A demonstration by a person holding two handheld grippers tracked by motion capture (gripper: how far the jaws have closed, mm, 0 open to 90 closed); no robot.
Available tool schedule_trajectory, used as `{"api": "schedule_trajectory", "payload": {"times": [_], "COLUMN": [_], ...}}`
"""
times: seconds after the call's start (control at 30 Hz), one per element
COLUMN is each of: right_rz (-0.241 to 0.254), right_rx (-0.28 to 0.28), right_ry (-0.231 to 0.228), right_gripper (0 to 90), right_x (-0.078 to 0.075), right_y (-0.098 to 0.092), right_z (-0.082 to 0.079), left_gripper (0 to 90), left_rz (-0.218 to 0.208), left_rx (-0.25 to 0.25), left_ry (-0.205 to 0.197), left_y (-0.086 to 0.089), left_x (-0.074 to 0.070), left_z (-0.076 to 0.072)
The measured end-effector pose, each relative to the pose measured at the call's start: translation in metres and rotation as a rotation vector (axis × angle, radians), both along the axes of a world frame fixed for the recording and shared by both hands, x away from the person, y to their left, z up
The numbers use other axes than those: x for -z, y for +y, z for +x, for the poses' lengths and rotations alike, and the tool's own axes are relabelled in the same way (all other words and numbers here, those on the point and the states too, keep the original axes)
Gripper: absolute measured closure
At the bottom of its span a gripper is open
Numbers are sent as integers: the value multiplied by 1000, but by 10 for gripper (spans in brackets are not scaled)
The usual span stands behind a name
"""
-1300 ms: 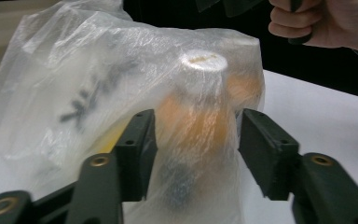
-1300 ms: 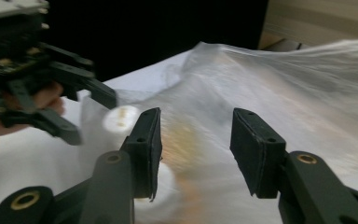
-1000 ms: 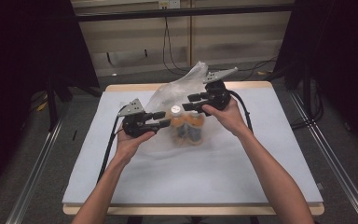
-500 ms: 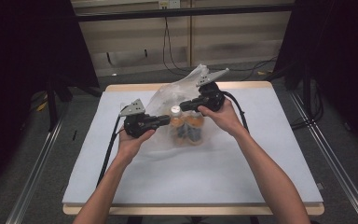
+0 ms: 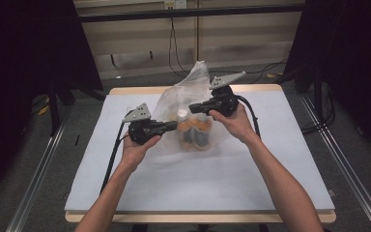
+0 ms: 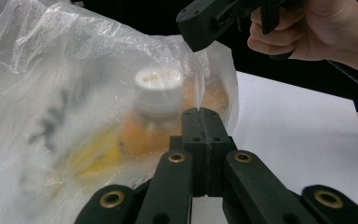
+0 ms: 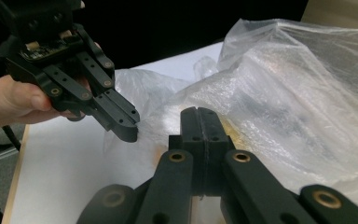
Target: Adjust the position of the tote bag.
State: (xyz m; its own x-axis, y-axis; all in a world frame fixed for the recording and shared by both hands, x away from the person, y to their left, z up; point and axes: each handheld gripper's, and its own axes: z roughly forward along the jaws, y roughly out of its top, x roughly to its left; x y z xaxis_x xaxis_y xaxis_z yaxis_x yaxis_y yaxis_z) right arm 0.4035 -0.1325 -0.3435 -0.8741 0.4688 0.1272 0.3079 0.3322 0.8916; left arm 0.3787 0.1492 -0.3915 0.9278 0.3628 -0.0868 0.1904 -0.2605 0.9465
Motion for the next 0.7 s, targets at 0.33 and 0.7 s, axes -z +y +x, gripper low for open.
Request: {"api": "schedule_trajectory", "payload": {"times": [0.33,0.7], "right_rz": [70,85], "right_rx": [7,9], "right_ry": [-41,-81], "right_gripper": [900,900], "right_x": [-1,-5], "right_y": [-22,-38], "right_z": [-27,-58], "left_gripper": [900,853], "left_rz": [13,-8], "left_rx": [57,58], "left_ry": [-28,-29], "left_y": [-14,-3], "left_x": [-8,-14], "left_z": [-15,-20]}}
